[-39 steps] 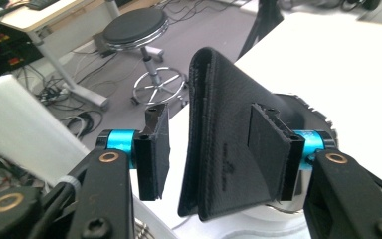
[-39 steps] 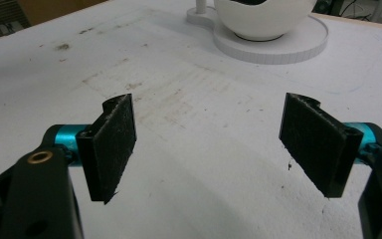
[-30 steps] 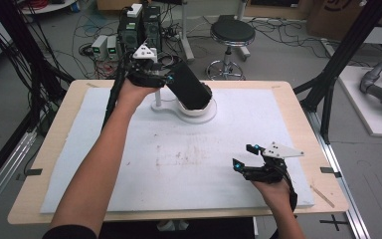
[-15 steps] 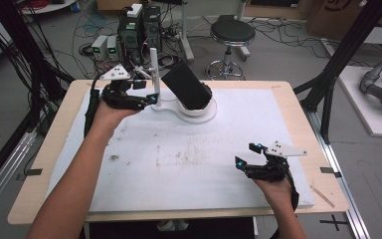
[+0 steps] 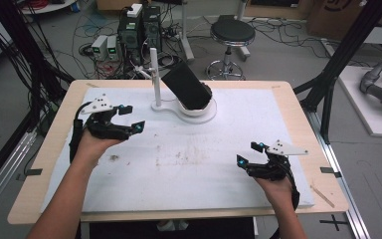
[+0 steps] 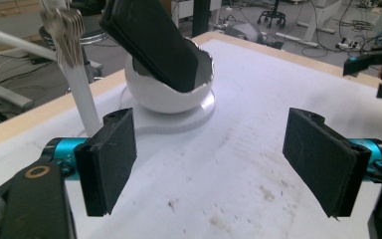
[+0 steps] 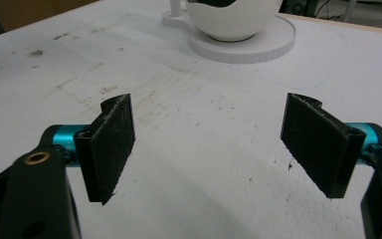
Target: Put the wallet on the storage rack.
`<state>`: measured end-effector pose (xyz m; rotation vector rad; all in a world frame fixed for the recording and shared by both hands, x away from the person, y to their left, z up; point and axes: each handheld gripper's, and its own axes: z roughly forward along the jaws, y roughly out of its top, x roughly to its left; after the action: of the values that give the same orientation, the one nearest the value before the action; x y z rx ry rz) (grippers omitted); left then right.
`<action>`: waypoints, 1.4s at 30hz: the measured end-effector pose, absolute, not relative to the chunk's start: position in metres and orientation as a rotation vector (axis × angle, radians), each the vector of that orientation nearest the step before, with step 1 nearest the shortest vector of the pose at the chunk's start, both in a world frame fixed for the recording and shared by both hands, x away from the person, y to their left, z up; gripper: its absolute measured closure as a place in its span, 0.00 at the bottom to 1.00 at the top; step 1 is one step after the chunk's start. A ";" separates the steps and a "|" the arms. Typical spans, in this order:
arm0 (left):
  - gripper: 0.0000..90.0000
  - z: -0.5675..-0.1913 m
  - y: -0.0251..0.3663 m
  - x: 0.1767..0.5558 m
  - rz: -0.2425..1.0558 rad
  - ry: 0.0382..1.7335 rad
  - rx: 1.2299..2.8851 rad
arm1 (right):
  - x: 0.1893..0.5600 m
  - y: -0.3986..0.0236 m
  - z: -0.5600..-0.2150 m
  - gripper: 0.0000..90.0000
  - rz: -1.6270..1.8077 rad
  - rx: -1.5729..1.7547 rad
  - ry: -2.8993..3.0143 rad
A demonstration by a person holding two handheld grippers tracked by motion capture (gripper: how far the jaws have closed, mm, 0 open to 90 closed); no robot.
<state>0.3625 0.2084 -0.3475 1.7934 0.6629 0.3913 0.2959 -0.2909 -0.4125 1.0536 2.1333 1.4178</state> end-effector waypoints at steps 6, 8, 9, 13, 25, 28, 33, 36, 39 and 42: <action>0.23 -0.367 0.211 0.347 0.397 0.671 1.806 | 0.299 -0.291 -0.413 0.24 1.408 1.052 2.123; 0.21 -0.373 0.213 0.343 0.386 0.680 1.801 | 0.300 -0.291 -0.413 0.24 1.401 1.052 2.121; 0.19 -0.376 0.214 0.340 0.377 0.691 1.788 | 0.301 -0.290 -0.413 0.24 1.400 1.052 2.124; 0.18 -0.388 0.218 0.330 0.354 0.698 1.761 | 0.303 -0.288 -0.415 0.23 1.390 1.054 2.140; 0.18 -0.415 0.221 0.319 0.363 0.712 1.799 | 0.305 -0.294 -0.423 0.23 1.366 1.106 2.129; 0.18 -0.418 0.220 0.320 0.352 0.709 1.805 | 0.305 -0.295 -0.423 0.23 1.363 1.112 2.130; 0.18 -0.419 0.221 0.319 0.344 0.701 1.800 | 0.303 -0.294 -0.423 0.23 1.359 1.109 2.135; 0.18 -0.419 0.221 0.318 0.343 0.698 1.801 | 0.303 -0.293 -0.423 0.23 1.356 1.106 2.135; 0.18 -0.420 0.220 0.318 0.341 0.700 1.807 | 0.302 -0.292 -0.423 0.23 1.355 1.101 2.140; 0.18 -0.421 0.219 0.318 0.342 0.699 1.812 | 0.302 -0.293 -0.424 0.23 1.354 1.104 2.141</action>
<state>0.3184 0.2189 -0.4211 1.8121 0.6992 0.3425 0.3016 -0.2926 -0.4238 1.1039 2.1413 1.3543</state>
